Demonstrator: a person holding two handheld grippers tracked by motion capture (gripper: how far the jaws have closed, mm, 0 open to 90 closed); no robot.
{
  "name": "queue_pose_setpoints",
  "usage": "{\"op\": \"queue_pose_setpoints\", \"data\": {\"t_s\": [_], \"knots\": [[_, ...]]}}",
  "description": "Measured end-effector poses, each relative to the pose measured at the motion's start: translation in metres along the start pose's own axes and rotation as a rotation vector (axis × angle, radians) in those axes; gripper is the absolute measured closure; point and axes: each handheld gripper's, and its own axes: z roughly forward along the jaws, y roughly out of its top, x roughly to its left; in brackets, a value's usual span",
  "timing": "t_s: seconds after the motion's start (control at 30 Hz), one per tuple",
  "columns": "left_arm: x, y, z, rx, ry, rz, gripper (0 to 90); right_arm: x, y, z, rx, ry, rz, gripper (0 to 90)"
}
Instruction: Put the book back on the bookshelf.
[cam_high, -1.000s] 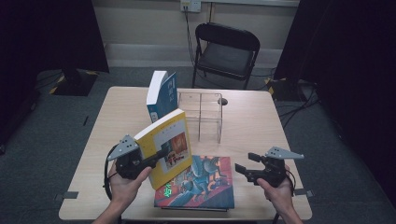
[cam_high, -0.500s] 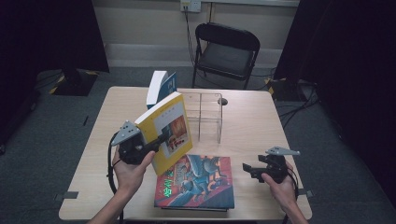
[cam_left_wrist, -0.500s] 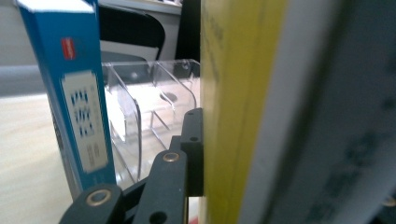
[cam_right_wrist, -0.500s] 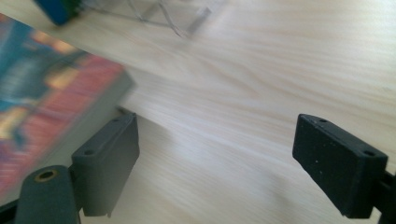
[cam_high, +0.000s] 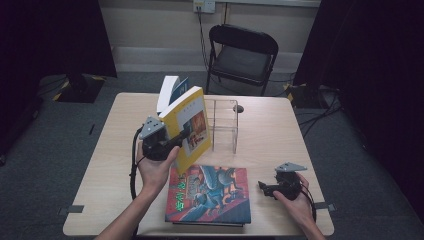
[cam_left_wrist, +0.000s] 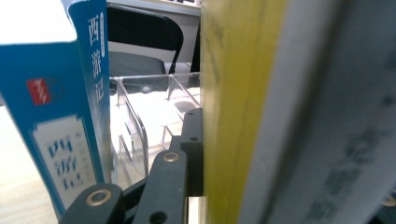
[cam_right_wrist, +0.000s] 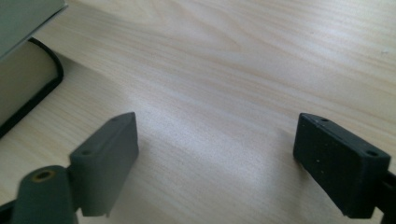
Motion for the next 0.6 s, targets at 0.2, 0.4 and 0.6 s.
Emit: {"op": "queue_pose_setpoints", "data": {"t_s": [0.2, 0.4, 0.6], "knots": [[0.004, 0.002, 0.013, 0.003, 0.053, 0.000, 75.8, 0.000, -0.004, 0.002, -0.038, -0.001, 0.007, 12.4], [0.008, 0.001, 0.027, 0.013, 0.067, -0.012, 75.8, 0.000, -0.004, 0.002, -0.038, -0.002, 0.007, 12.4], [0.009, 0.004, 0.042, 0.009, 0.101, -0.025, 75.8, 0.000, -0.004, 0.002, -0.038, -0.001, 0.007, 12.4]]}}
